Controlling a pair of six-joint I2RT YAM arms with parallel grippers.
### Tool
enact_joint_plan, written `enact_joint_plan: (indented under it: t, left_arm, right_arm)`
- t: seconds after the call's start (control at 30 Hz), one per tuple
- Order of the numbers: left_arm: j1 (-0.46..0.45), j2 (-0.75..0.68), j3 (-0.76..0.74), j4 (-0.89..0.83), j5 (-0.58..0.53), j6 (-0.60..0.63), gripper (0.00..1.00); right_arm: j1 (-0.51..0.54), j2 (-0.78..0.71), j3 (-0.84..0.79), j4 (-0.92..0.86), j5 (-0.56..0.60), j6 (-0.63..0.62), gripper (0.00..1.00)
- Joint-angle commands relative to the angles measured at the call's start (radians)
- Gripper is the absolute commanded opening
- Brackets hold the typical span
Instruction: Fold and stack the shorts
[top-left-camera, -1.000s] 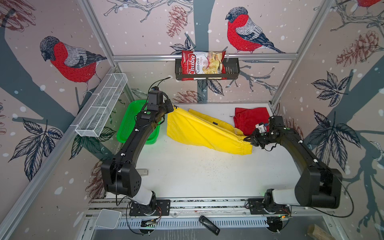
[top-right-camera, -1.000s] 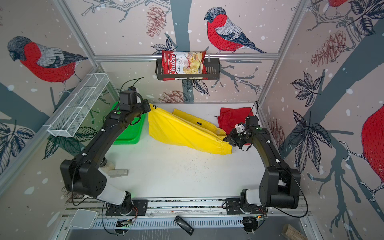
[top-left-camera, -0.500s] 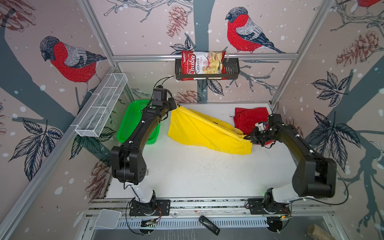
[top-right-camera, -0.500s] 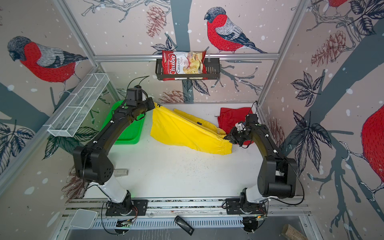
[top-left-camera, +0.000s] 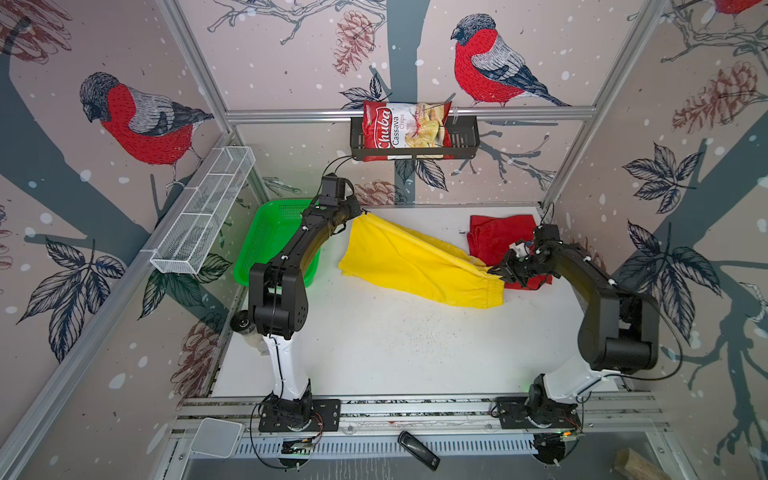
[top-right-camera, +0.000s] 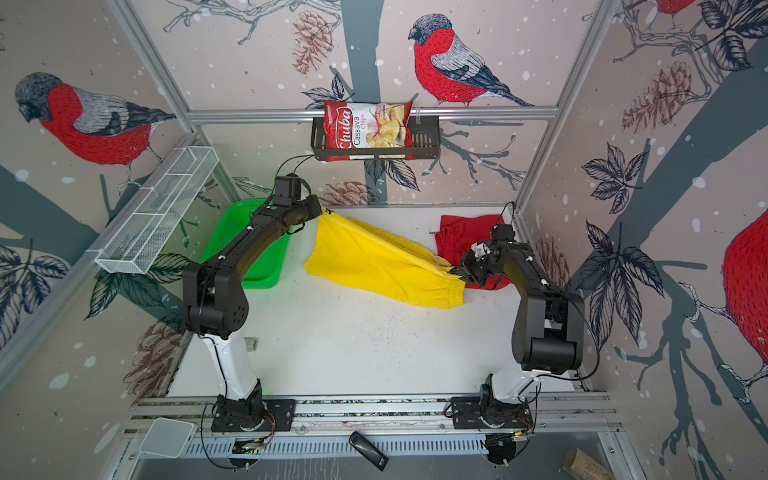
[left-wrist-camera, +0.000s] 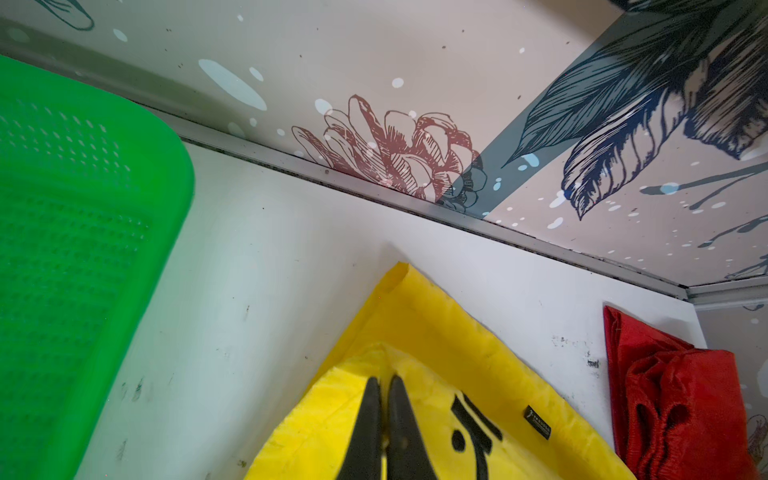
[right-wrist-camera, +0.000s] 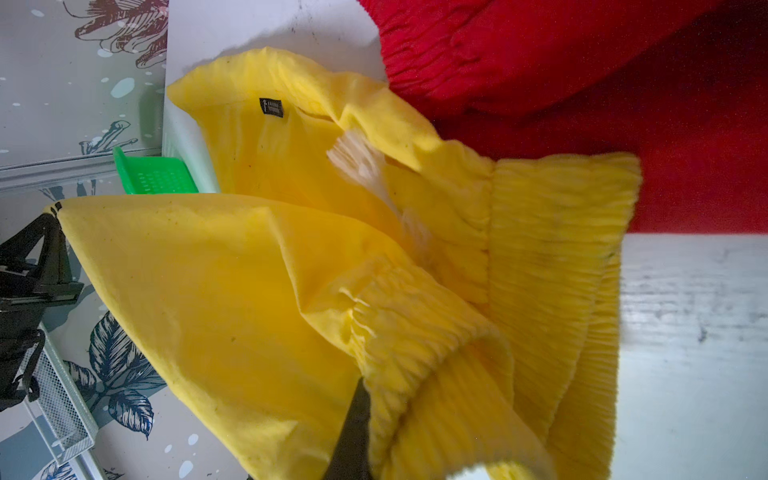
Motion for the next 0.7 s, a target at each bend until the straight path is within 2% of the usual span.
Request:
enact_joint_plan:
  t: [0.0, 0.23, 0.37, 0.47, 0.53, 0.67]
  left_arm:
    - [-0.001, 0.054, 0.033, 0.095, -0.072, -0.008, 0.0]
    - [-0.021, 0.174, 0.053, 0.118, -0.047, -0.018, 0.0]
    - [-0.023, 0.223, 0.07, 0.129, -0.021, -0.023, 0.18]
    - [-0.023, 0.235, 0.085, 0.144, -0.004, -0.025, 0.37]
    - [-0.022, 0.238, 0.108, 0.133, 0.003, -0.023, 0.51]
    - [-0.023, 0.196, 0.115, 0.1, 0.016, -0.016, 0.62]
  right_arm:
    - [-0.013, 0.022, 0.006, 0.001, 0.087, -0.013, 0.07]
    - [-0.019, 0.071, 0.004, 0.098, 0.079, 0.035, 0.17]
    - [-0.02, 0.068, 0.004, 0.159, 0.078, 0.071, 0.31]
    - [-0.02, 0.043, 0.008, 0.206, 0.095, 0.089, 0.37]
    - [-0.02, 0.013, 0.017, 0.236, 0.135, 0.099, 0.45]
    - [-0.02, -0.06, 0.006, 0.308, 0.222, 0.135, 0.56]
